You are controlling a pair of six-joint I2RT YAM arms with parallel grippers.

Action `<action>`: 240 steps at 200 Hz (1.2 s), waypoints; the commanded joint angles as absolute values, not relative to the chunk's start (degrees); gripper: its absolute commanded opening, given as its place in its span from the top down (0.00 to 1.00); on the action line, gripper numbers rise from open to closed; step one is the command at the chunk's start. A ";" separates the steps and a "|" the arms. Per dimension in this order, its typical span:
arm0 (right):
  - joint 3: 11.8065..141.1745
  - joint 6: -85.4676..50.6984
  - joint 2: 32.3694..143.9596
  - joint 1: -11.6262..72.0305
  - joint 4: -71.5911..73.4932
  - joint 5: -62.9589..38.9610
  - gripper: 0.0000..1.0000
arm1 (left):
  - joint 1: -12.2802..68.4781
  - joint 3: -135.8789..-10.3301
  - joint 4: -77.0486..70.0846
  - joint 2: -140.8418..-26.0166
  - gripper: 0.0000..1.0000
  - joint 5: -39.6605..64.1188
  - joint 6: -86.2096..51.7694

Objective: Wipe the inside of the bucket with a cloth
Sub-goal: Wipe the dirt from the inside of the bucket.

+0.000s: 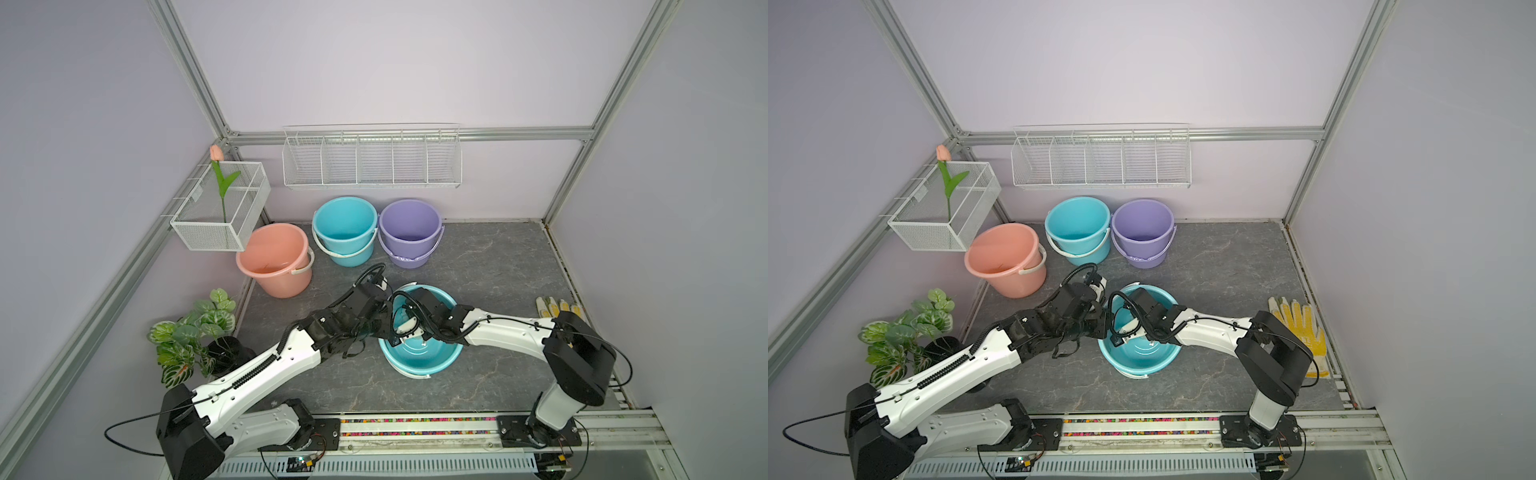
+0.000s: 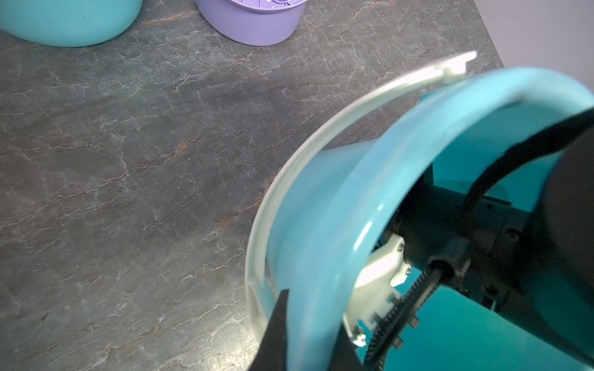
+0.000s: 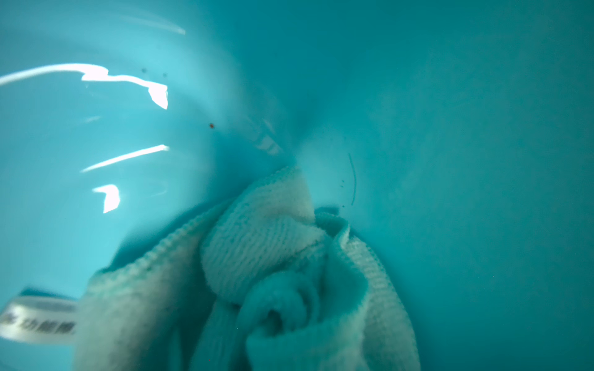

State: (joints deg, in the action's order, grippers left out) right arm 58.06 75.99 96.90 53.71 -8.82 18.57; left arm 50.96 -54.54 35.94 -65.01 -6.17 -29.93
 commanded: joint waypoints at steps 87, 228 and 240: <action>57.68 66.75 75.19 54.96 -21.80 17.50 0.93 | 51.58 -56.10 33.14 -63.65 1.00 -6.98 -30.15; 78.36 4.21 77.67 62.09 -62.77 29.60 0.91 | 51.60 -56.94 33.09 -64.19 1.00 -8.15 -29.71; 78.98 2.17 79.30 62.11 -63.32 28.74 0.91 | 51.63 -57.04 32.89 -64.42 1.00 -7.97 -29.71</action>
State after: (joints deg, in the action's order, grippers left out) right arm 77.21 14.44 76.60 61.71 -55.59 29.34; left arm 51.40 -54.54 34.61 -64.71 -7.66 -29.71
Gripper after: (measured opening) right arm 0.094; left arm 0.137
